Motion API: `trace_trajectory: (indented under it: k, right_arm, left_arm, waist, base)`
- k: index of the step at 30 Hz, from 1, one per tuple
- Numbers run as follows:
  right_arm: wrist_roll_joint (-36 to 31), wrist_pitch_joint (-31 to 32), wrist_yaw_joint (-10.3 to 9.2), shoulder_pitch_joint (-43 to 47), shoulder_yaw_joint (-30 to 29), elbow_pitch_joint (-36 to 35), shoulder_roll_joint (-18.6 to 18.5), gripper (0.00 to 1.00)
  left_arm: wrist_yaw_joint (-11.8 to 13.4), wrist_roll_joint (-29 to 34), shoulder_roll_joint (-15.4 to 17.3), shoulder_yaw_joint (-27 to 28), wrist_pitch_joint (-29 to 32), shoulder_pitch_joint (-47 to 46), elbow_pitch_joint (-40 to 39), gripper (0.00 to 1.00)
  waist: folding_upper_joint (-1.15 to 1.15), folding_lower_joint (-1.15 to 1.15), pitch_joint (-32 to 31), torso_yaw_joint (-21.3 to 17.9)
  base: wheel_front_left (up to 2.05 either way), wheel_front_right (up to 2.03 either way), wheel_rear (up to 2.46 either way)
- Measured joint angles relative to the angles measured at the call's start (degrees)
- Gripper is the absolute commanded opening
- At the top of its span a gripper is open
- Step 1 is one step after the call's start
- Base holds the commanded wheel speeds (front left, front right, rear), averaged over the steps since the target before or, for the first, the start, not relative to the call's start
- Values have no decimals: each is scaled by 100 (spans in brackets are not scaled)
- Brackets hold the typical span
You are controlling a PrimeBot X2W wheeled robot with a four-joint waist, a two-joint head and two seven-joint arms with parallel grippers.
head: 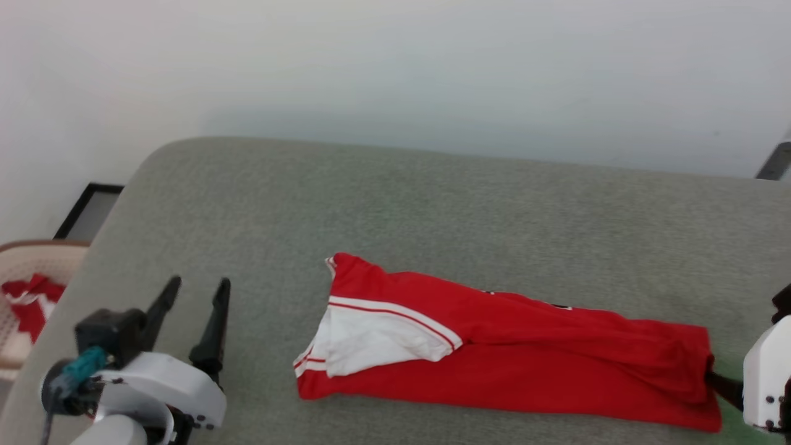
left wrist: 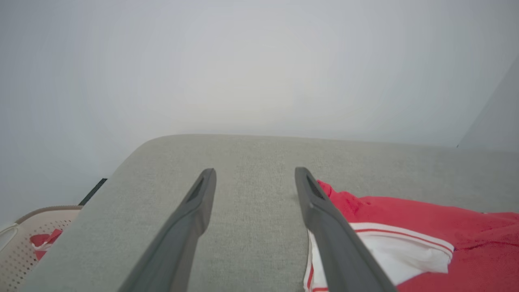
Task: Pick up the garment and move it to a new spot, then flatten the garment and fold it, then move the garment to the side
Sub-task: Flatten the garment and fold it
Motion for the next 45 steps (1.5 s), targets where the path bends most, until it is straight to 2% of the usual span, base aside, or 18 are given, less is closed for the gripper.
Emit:
trace_trajectory:
  k: [3, 10, 15, 16, 17, 18, 19, 31, 40, 45]
  right_arm:
    - [-75, 9, 0, 1, -7, 168, 44, 100]
    - [-96, -190, 0, -91, 80, 593, 138, 100]
    - [-100, -288, 0, -294, 294, 1016, 21, 100]
    - [-92, -282, 1, -336, 377, 1081, -7, 67]
    - [-56, -281, 1, -376, 435, 1128, -44, 6]
    - [23, -280, 1, -403, 459, 1195, -66, 6]
    - [52, -268, 0, -422, 537, 1230, -108, 0]
    - [754, -370, 11, -626, 1157, 1118, -620, 0]
    - [683, -724, 3, -946, 1218, 1599, -1137, 0]
    - [411, -914, 2, -1156, 1206, 2004, -1413, 0]
  left_arm:
    - [-40, 378, -266, 537, -8, 274, -94, 100]
    - [-514, 1040, -920, 1480, -9, 906, -54, 100]
    - [-835, 1346, -1337, 1990, -8, 1107, 67, 100]
    - [-904, 1402, -1403, 2049, -8, 1140, 98, 100]
    - [-971, 1459, -1459, 2114, -8, 1162, 116, 100]
    - [-1017, 1506, -1528, 2213, -8, 1183, 126, 100]
    - [-1067, 1558, -1582, 2283, -8, 1199, 133, 100]
    - [-1468, 2054, -2059, 3015, -8, 1440, 263, 100]
    - [-1704, 2348, -2240, 3222, -8, 1436, 313, 100]
    - [-1835, 2448, -2324, 3298, -8, 1434, 388, 100]
  waist:
    - [0, 0, 73, 131]
    - [0, 0, 258, 412]
    - [0, 0, 360, 598]
    - [0, 0, 380, 627]
    - [0, 0, 398, 653]
    - [0, 0, 415, 677]
    - [0, 0, 429, 699]
    - [0, 0, 553, 672]
    - [0, 0, 543, 400]
    - [0, 0, 515, 205]
  base:
    - [0, 0, 0]
    - [0, 0, 0]
    - [0, 0, 0]
    - [0, 0, 0]
    - [0, 0, 0]
    - [0, 0, 0]
    - [0, 0, 0]
    - [0, 0, 0]
    - [0, 0, 0]
    - [0, 0, 0]
